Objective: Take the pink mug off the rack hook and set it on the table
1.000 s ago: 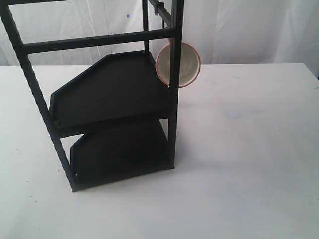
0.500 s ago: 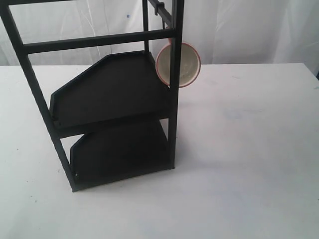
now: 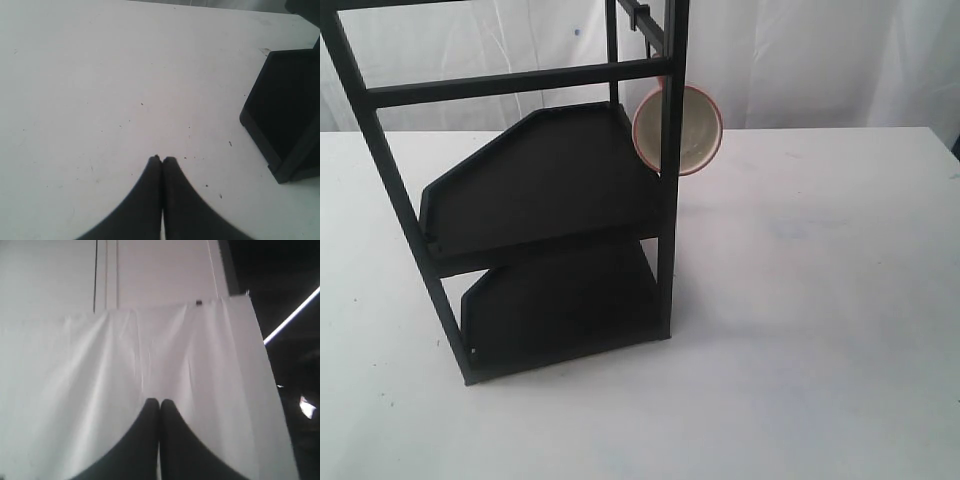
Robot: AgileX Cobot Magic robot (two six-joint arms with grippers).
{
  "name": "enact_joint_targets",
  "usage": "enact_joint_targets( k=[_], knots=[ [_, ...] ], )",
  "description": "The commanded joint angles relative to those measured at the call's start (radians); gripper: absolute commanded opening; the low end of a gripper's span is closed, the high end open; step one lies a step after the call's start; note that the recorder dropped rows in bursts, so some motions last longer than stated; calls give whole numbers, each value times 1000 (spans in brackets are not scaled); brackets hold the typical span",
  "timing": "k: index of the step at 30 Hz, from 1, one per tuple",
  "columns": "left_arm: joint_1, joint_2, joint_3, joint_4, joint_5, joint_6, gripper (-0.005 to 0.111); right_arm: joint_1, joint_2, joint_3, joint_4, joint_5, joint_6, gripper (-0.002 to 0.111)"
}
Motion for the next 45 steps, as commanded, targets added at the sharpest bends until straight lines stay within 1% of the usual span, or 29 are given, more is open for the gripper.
enact_joint_targets(
  k=[1, 4, 9, 11, 12, 14, 15, 17, 18, 19, 23, 27, 30, 33, 34, 36, 39, 40, 41, 44, 45],
  knots=[
    [-5, -7, 4, -7, 6, -3, 0, 0, 232, -2, 5, 93, -195, 0],
    [-5, -7, 4, -7, 6, -3, 0, 0, 402, -2, 5, 76, -195, 0],
    [-5, -7, 4, -7, 6, -3, 0, 0, 671, -4, 5, -61, -172, 0],
    [-5, -7, 4, -7, 6, -3, 0, 0, 728, -25, 1, -9, -105, 0],
    [-5, -7, 4, -7, 6, -3, 0, 0, 761, -50, -5, 68, -45, 0],
    [-5, -7, 4, -7, 6, -3, 0, 0, 803, -122, -17, 257, 15, 0],
    [-5, -7, 4, -7, 6, -3, 0, 0, 824, -181, -52, 395, 39, 0],
    [-5, -7, 4, -7, 6, -3, 0, 3, 856, -264, -116, 577, 40, 0],
    [-5, -7, 4, -7, 6, -3, 0, 12, 873, -326, -123, 712, 35, 0],
    [-5, -7, 4, -7, 6, -3, 0, 19, 883, -368, -123, 811, 22, 0],
    [-5, -7, 4, -7, 6, -3, 0, 66, 900, -545, -94, 1226, -115, 0],
    [-5, -7, 4, -7, 6, -3, 0, 130, 900, -668, -5, 1494, -231, 0],
    [-5, -7, 4, -7, 6, -3, 0, 175, 900, -716, 87, 1616, -306, 0],
    [-5, -7, 4, -7, 6, -3, 0, 222, 900, -750, 173, 1675, -316, 0],
    [-5, -7, 4, -7, 6, -3, 0, 250, 894, -769, 222, 1702, -338, 0],
    [-5, -7, 4, -7, 6, -3, 0, 285, 875, -774, 269, 1697, -397, 0],
    [-5, -7, 4, -7, 6, -3, 0, 293, 855, -774, 271, 1609, -421, 0],
    [-5, -7, 4, -7, 6, -3, 0, 293, 852, -771, 271, 1528, -416, 0],
    [-5, -7, 4, -7, 6, -3, 0, 293, 852, -768, 271, 1492, -416, 0],
    [-5, -7, 4, -7, 6, -1, 0, 293, 868, -767, 271, 1472, -416, 0],
    [-5, -7, 4, -7, 6, -1, 0, 293, 868, -780, 297, 1472, -418, 0]
  ],
)
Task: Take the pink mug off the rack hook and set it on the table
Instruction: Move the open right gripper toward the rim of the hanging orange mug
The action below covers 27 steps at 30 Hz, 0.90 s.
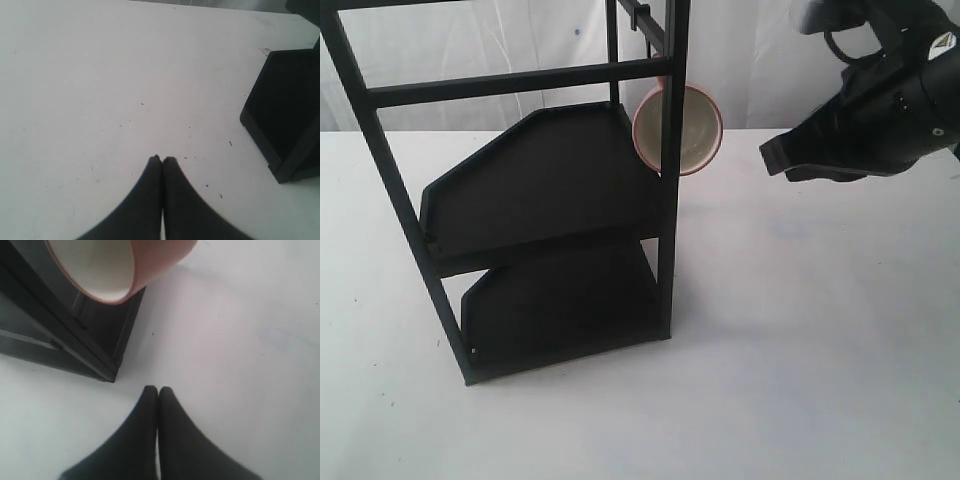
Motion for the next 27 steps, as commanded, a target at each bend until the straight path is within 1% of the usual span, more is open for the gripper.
enact_joint_targets(
  k=[1, 4, 8, 10, 13, 17, 20, 27],
  knots=[
    [-5, -7, 4, -7, 6, -1, 0, 4, 8, -30, 50, -20, -16, 0],
    [-5, -7, 4, -7, 6, -1, 0, 4, 8, -96, 64, -4, -43, 0],
    [-5, -7, 4, -7, 6, -1, 0, 4, 23, -96, 64, -17, -66, 1],
    [-5, -7, 4, -7, 6, -1, 0, 4, 39, -96, 65, -43, -66, 6],
    [-5, -7, 4, -7, 6, -1, 0, 4, 63, -96, 69, -86, -66, 17],
    [-5, -7, 4, -7, 6, -1, 0, 4, 93, -96, 129, -120, -64, 31],
    [-5, -7, 4, -7, 6, -1, 0, 4, 105, -96, 189, -126, -69, 32],
    [-5, -7, 4, -7, 6, -1, 0, 7, 123, -96, 248, -153, -154, 32]
  ],
)
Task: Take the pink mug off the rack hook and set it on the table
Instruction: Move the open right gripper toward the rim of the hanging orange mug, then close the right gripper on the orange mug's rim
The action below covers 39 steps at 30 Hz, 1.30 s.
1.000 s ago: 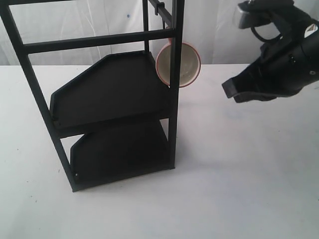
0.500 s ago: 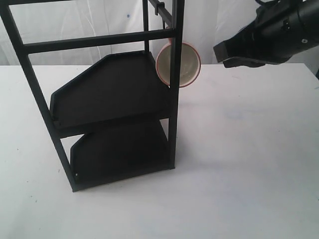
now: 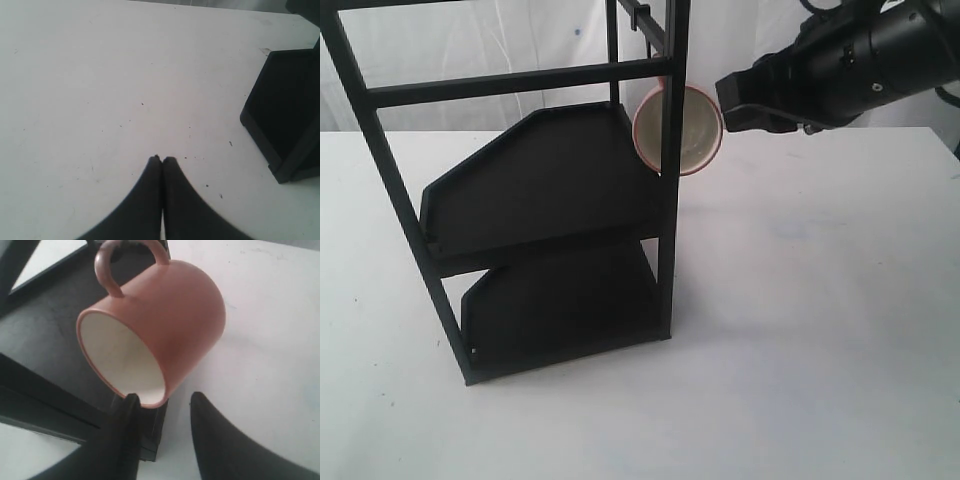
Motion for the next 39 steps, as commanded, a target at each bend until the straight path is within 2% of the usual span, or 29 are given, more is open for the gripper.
enact_joint_targets(
  k=[1, 26, 39],
  knots=[
    [-5, -7, 4, -7, 6, -1, 0, 11, 19, -5, 39, -37, -46, 32],
    [-5, -7, 4, -7, 6, -1, 0, 13, 171, -5, 109, -253, -61, 32],
    [-5, -7, 4, -7, 6, -1, 0, 13, 202, -5, 118, -266, -71, 32]
  ],
)
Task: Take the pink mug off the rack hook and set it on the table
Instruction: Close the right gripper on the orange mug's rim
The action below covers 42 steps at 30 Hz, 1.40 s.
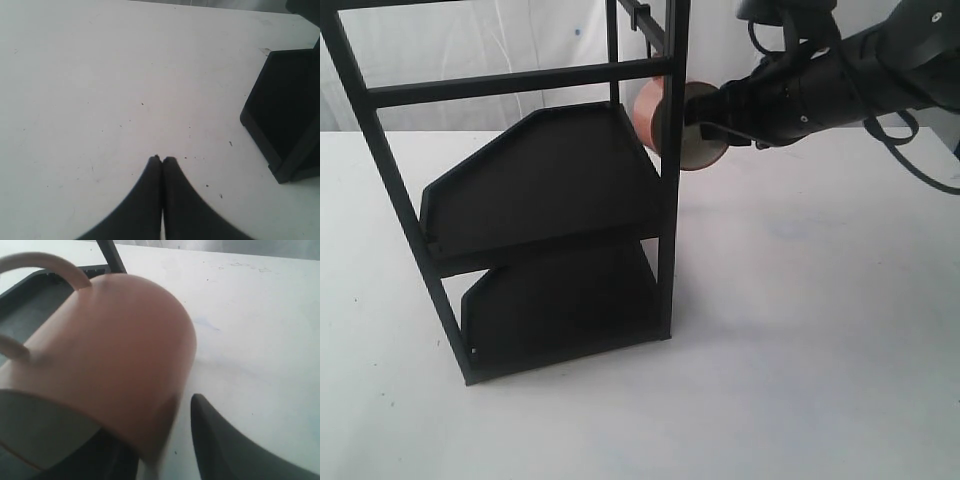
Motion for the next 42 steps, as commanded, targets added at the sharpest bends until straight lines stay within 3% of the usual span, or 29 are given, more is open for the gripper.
enact_joint_targets(
  k=[1, 12, 29, 42],
  knots=[
    [-5, -7, 4, -7, 6, -1, 0, 2, 1, -5, 2, -9, -12, 32],
    [-5, -7, 4, -7, 6, -1, 0, 2, 1, -5, 12, 2, -41, 32],
    [-5, -7, 4, -7, 6, -1, 0, 2, 1, -5, 12, 28, -23, 0],
    [-5, -7, 4, -7, 6, -1, 0, 2, 1, -5, 17, 31, 20, 0]
  ],
)
